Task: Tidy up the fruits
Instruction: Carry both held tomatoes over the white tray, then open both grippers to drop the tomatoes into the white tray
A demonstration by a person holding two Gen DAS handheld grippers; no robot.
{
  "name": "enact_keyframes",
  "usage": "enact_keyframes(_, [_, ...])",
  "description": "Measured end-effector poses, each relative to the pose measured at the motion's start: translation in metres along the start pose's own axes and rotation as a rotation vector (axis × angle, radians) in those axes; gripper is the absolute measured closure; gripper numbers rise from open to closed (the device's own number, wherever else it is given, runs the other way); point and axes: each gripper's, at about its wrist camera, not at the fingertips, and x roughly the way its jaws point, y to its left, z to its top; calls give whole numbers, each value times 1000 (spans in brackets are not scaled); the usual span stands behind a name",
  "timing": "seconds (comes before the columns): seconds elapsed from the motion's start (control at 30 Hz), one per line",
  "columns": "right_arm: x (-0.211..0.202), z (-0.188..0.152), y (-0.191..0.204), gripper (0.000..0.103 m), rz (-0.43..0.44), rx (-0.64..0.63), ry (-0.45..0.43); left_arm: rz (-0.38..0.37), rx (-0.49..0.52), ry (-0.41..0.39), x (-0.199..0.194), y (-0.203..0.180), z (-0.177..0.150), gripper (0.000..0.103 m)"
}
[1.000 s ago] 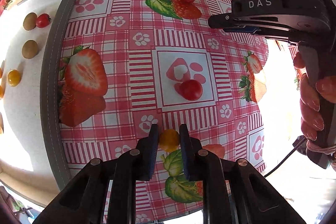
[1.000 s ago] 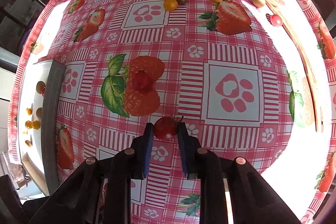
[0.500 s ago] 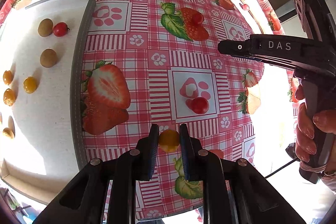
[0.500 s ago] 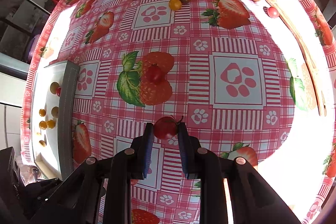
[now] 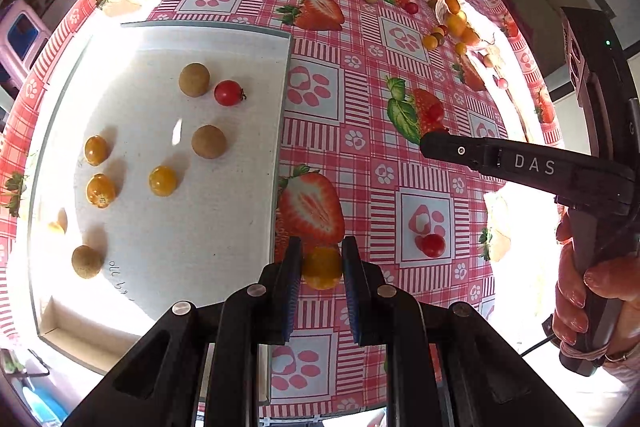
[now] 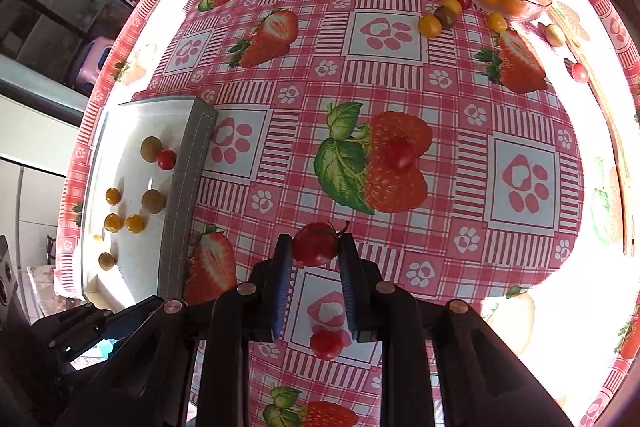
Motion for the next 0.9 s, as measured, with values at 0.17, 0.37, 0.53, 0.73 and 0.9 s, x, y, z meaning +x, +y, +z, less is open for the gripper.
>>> enact_keyframes(0.17, [6,11,36,77,31,-67,8,43,-56,-23,-10,33,-4,82])
enact_keyframes(0.37, [18,21,84,77,77,-150,27,110,-113,-28,-14,71,-13,82])
enact_keyframes(0.53, [34,23,119,77,111,-208,62,158,-152,-20,-10,95,-23,82])
enact_keyframes(0.73, [54,28,153,77,134,-266,95,187,-184,-13,-2,111,-29,82])
enact_keyframes(0.9, [73,37,178,77,135,-321,115,212,-181,-5,5,112,-29,82])
